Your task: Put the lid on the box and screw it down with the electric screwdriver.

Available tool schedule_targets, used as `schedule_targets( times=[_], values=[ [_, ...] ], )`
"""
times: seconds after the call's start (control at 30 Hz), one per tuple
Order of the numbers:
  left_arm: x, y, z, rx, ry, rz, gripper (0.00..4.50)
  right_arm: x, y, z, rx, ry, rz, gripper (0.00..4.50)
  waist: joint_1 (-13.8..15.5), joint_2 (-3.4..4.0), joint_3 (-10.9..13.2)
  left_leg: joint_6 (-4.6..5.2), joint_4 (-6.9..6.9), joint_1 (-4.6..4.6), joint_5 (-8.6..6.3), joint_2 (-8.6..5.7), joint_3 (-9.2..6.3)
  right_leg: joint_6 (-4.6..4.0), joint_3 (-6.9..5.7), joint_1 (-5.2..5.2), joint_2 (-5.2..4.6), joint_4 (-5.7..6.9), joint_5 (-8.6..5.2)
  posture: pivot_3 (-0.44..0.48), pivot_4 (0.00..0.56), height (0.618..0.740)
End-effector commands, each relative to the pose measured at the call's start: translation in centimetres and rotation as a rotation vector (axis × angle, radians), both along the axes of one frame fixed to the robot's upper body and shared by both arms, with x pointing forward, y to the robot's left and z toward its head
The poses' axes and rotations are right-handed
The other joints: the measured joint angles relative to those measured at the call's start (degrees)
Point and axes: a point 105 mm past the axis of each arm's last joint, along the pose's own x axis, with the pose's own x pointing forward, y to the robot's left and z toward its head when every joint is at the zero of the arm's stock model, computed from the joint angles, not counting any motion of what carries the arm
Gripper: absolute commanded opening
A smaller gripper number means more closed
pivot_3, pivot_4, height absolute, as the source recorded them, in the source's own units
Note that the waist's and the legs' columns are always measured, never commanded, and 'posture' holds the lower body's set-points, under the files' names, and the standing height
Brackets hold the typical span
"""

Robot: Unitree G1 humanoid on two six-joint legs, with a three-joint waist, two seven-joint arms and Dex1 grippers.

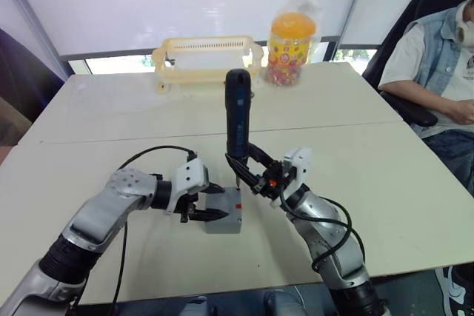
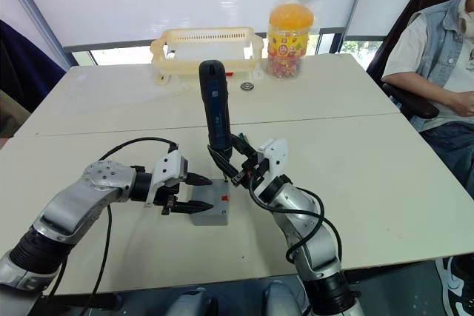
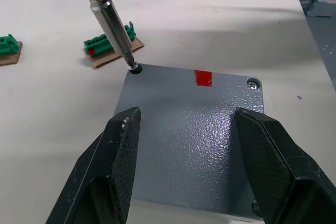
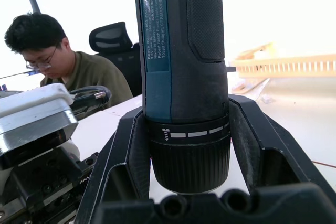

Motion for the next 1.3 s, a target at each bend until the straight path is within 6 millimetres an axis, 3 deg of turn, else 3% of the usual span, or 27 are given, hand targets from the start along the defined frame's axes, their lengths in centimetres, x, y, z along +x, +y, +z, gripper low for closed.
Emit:
schedule_targets(
  times=[0.03,0.47,0.63,1.3],
  values=[
    [0.0,0.9,-1.8,0.056,0.060,0.038,2.87,0.1,0.1,-1.6,-0.043,0.027,-0.005,1.75,0.0,0.00,-0.1,0.00,0.00,0.01,0.00,0.00,0.00,0.00,0.00,0.01,0.00,0.00,0.00,0.000,0.150,0.740],
    [-0.2,1.3,-1.7,0.067,0.058,0.046,2.87,0.1,-0.3,-3.7,-0.089,0.049,-0.008,1.75,0.0,-0.03,-0.8,0.04,-0.05,0.28,-0.03,0.03,-0.02,-0.19,0.00,0.28,0.01,-0.03,-0.16,0.000,0.150,0.740],
    [-0.2,1.4,-1.7,0.069,0.057,0.047,2.87,0.0,-0.2,-4.3,-0.104,0.058,0.001,1.75,0.0,-0.03,-0.8,0.23,-0.17,1.00,-0.17,0.06,-0.13,-0.23,0.00,0.97,-0.01,-0.10,-0.59,0.000,0.150,0.740],
    [-0.2,1.5,-1.7,0.076,0.054,0.061,2.87,-0.3,0.3,-5.9,-0.114,0.129,0.045,1.75,-0.1,-0.02,-0.9,0.24,-0.17,1.01,-0.19,0.13,-0.25,-0.20,-0.01,1.00,-0.03,-0.11,-0.71,0.000,0.150,0.740]
  ],
)
